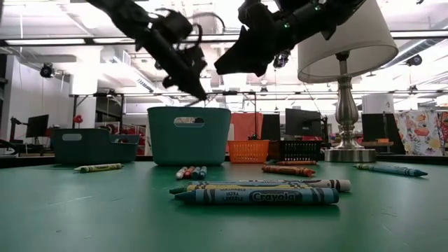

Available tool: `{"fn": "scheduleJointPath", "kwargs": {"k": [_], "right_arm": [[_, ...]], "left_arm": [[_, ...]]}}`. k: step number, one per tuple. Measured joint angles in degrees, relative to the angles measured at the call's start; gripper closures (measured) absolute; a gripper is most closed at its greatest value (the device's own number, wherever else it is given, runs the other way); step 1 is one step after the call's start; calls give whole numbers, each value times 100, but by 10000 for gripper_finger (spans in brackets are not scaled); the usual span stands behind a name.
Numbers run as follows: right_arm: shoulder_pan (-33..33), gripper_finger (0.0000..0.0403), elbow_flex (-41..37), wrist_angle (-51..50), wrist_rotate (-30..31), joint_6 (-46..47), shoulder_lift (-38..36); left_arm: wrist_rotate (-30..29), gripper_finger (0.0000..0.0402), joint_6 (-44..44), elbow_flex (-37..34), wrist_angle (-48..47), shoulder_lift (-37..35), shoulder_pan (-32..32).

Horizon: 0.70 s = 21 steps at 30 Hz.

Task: Sort crayons
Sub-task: Put the green crayon into the green bin

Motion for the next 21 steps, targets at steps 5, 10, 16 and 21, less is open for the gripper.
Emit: {"fn": "scheduleJointPath", "kwargs": {"k": [5,10,16,21], "right_arm": [[0,248,0,-151,-2,27,-2],[0,248,0,-150,-4,131,-9],[0,248,-2,-149,-7,205,-11],[0,248,8,-120,-8,262,-20]], "left_arm": [[-58,402,169,331,-715,530,5],[-107,401,199,408,-845,815,9],[-542,375,148,389,-957,853,33],[-570,346,159,384,-948,846,35]]}}
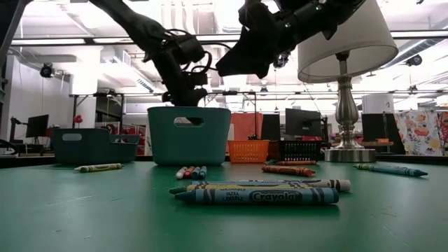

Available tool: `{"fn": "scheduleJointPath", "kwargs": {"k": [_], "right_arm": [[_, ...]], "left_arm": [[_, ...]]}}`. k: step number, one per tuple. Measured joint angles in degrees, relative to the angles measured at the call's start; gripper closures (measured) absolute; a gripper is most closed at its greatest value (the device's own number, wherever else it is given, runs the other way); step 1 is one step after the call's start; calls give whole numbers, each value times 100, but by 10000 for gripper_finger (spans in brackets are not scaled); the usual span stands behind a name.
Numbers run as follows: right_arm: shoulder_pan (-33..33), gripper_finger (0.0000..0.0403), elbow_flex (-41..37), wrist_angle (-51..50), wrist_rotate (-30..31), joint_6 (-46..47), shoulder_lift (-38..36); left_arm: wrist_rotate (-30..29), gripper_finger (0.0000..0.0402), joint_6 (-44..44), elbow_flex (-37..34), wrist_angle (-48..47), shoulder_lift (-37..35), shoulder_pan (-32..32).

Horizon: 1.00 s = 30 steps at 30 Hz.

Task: Sort crayons
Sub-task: Put the green crayon into the green bin, then put the blue crayon into the orange bin

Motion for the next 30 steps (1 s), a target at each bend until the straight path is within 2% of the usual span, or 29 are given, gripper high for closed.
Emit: {"fn": "scheduleJointPath", "kwargs": {"k": [7,13,17,23,30], "right_arm": [[0,248,96,-281,-2,355,-2],[14,248,565,-1922,-3,1096,-2],[87,250,813,-3169,-2,1781,-9],[309,264,853,-4526,-7,2797,-11],[454,272,840,-6139,71,3839,-5]], "left_arm": [[2,332,-149,17,-47,-245,-138],[8,331,-355,-349,113,-1071,-773],[14,331,-467,-958,851,-1827,-1358],[15,331,-500,-2090,2043,-2876,-2140],[16,331,-586,-3138,3343,-3734,-2641]]}}
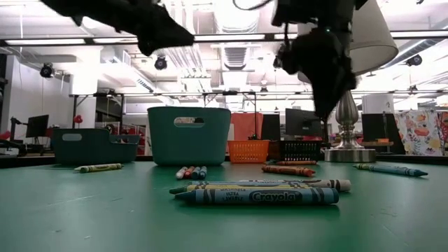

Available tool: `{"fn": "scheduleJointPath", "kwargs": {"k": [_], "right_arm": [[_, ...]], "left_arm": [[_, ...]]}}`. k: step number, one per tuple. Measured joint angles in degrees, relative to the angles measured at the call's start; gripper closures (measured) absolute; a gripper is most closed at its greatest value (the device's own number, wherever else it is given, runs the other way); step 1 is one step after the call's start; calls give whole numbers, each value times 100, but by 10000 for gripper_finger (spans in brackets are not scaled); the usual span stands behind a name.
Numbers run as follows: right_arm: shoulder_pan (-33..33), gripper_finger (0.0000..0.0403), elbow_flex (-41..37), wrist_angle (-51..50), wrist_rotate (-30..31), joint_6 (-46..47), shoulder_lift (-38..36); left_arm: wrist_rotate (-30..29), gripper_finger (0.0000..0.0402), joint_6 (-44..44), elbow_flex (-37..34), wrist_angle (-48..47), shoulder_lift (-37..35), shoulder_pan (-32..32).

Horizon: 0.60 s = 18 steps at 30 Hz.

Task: Sort crayons
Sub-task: Put the blue crayon into the orange bin

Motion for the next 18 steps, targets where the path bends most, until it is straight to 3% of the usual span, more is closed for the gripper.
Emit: {"fn": "scheduleJointPath", "kwargs": {"k": [7,18], "right_arm": [[120,259,-3,-888,20,1047,0],[1218,246,-348,-799,-306,3141,14]], "left_arm": [[-5,331,-50,-303,389,-269,-28],[-5,331,187,-251,385,-252,-28]]}}
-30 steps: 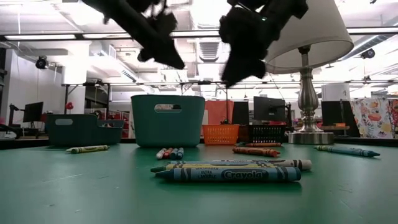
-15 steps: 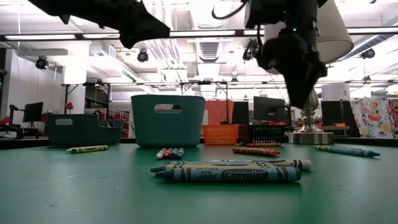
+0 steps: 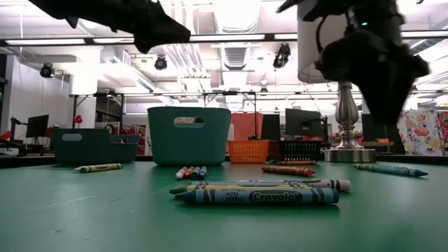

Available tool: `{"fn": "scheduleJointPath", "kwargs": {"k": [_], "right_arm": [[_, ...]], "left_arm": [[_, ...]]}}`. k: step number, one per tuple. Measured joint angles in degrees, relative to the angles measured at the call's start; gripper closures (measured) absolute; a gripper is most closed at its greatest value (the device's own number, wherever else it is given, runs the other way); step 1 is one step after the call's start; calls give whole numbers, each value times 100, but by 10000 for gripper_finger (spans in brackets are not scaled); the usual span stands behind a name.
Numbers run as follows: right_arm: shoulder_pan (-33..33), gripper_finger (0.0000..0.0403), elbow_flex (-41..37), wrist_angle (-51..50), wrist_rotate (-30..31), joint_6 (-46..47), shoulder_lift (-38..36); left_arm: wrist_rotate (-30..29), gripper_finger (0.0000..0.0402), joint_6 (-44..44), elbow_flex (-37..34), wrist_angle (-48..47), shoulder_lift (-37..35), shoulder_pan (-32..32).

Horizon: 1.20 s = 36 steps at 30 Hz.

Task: Sort crayons
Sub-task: Put the blue crayon into the orange bin

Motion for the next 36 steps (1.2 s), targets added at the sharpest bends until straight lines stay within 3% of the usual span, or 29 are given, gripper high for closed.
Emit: {"fn": "scheduleJointPath", "kwargs": {"k": [11,20,36], "right_arm": [[595,248,-548,1089,-72,1314,2],[636,247,-663,1171,224,1581,2],[643,254,-917,1870,228,1612,317]], "left_arm": [[0,331,156,32,77,16,0],[0,331,117,32,79,155,0],[0,331,117,32,84,330,0]]}}
